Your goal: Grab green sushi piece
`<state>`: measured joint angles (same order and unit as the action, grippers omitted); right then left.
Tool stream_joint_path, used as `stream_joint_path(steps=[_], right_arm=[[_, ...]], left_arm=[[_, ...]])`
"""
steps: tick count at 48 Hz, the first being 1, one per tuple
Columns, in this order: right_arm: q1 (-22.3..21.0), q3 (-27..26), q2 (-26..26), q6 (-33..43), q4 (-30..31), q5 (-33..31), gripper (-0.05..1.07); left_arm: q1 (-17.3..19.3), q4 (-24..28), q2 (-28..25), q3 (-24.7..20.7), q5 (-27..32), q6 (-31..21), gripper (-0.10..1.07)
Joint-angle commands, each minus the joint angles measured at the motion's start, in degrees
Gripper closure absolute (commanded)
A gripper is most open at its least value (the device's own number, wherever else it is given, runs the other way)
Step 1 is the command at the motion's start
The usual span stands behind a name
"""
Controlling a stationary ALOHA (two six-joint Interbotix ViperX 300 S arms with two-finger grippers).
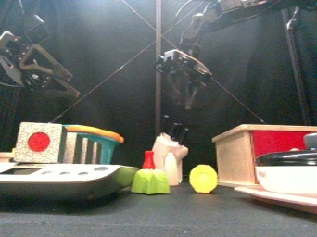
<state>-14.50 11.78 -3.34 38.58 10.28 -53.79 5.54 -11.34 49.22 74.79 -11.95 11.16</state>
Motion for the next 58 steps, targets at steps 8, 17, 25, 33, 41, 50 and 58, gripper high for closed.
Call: stream_joint_path(steps=[8, 17, 25, 33, 41, 50, 58], right_arm=[[5.9, 14.4, -9.3, 2.9, 10.2, 23.9, 0.19], [7.9, 23.1, -12.4, 3.5, 19.7, 42.1, 0.19], [7.9, 26.8, -14.4, 2.7, 22.5, 51.9, 0.19], [9.6, 31.3, -16.7, 2.8, 29.8, 61.6, 0.19], [10.0, 33.5, -16.6, 2.7, 30.8, 66.2, 0.19], [9.9, 34.7, -16.3, 2.8, 29.7, 66.2, 0.19], [9.9, 34.6, -19.2, 2.8, 26.1, 65.8, 0.19]], left_arm=[[-0.3, 0.3, -0.1, -0.5, 0.2, -0.1, -0.05], [-1.1, -0.4, -0.2, -1.5, 0.3, -0.3, -0.05], [-4.2, -1.6, -0.5, -1.9, 0.1, -0.4, -0.05], [-7.5, -3.7, -2.1, -1.8, -1.0, -0.4, -0.05], [-8.0, -4.3, -5.8, -1.9, -1.1, -0.4, -0.05], [-8.1, -5.3, -8.4, -2.9, -1.2, -0.4, -0.05], [-8.1, -5.9, -8.7, -3.0, -1.3, -0.4, -0.05]])
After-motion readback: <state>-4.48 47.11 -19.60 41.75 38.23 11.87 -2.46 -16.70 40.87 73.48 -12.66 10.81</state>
